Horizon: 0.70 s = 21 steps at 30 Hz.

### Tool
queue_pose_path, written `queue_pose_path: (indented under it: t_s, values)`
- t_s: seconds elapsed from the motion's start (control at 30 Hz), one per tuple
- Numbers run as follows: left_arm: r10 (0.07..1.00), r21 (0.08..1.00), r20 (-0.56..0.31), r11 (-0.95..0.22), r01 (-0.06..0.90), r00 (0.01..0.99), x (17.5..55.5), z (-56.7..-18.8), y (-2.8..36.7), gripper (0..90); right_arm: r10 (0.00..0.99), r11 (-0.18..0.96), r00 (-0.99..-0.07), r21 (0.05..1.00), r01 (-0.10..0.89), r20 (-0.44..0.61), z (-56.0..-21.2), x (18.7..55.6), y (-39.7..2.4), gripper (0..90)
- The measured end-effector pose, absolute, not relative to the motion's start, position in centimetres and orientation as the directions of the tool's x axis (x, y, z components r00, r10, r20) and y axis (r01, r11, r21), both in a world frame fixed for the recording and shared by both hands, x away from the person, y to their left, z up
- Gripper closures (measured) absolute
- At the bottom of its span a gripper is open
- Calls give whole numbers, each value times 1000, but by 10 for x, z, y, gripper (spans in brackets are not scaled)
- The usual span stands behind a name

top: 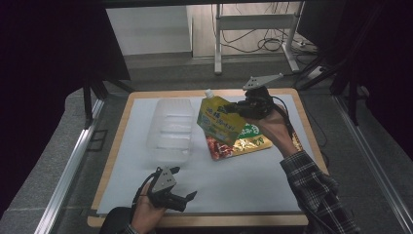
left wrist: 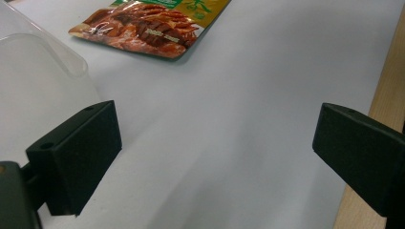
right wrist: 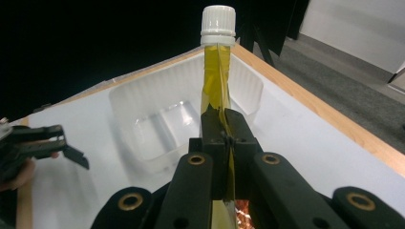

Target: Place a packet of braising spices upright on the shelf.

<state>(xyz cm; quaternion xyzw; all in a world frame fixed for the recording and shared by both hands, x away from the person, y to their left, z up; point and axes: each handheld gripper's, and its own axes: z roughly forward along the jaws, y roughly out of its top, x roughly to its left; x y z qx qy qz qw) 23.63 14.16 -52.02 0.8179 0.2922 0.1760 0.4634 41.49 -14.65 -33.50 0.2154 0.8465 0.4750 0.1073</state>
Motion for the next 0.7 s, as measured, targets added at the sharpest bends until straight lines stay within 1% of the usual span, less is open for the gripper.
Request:
queue_pose_path:
  t_s: [0.43, 0.7]
  values:
    - [621, 857, 21, -415, 306, 784, 236, -521, 138, 26, 467, 464, -884, 849, 253, 9, -324, 448, -119, 876]
    - [625, 858, 20, -412, 307, 781, 236, -521, 137, 26, 458, 456, -889, 855, 246, 12, -325, 470, -102, 876]
